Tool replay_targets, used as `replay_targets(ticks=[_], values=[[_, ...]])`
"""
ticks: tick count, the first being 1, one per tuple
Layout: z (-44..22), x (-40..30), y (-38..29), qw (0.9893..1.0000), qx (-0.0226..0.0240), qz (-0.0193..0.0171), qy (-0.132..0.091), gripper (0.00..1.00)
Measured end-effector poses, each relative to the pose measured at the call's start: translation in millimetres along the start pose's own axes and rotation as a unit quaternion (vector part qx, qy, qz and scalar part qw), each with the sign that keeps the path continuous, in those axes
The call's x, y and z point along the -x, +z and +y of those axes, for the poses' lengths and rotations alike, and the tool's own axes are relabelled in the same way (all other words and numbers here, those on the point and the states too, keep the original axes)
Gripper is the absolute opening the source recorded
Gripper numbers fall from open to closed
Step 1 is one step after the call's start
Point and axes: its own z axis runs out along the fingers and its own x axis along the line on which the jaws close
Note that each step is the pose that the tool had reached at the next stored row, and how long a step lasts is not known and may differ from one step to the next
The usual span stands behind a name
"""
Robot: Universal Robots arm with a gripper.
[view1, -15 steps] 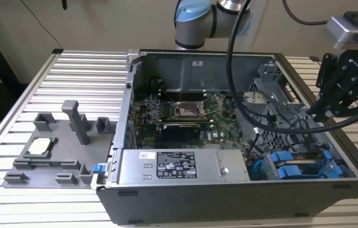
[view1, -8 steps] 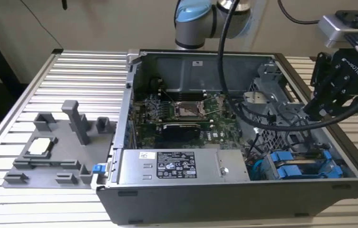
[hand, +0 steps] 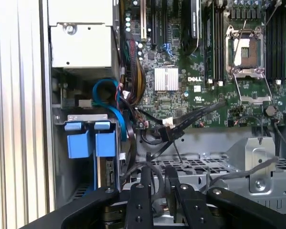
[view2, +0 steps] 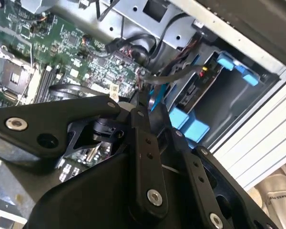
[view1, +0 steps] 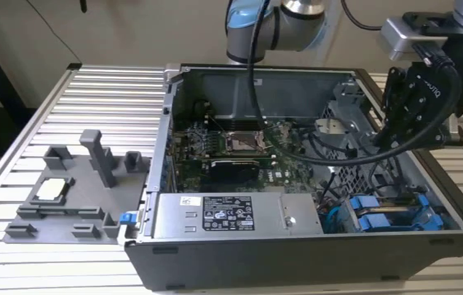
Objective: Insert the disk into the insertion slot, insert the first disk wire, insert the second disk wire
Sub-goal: 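Insert the second disk wire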
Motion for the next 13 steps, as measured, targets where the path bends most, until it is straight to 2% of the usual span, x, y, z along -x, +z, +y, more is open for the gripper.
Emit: replay_targets(ticks=[8, 9, 13], values=[[29.1, -0.7, 1.1, 1.0, 0.0, 0.0, 0.0, 0.27], [31.4, -0.7, 1.2, 1.0, 0.0, 0.0, 0.0, 0.27], [33.2, -0.7, 1.3, 1.0, 0.0, 0.0, 0.0, 0.27]])
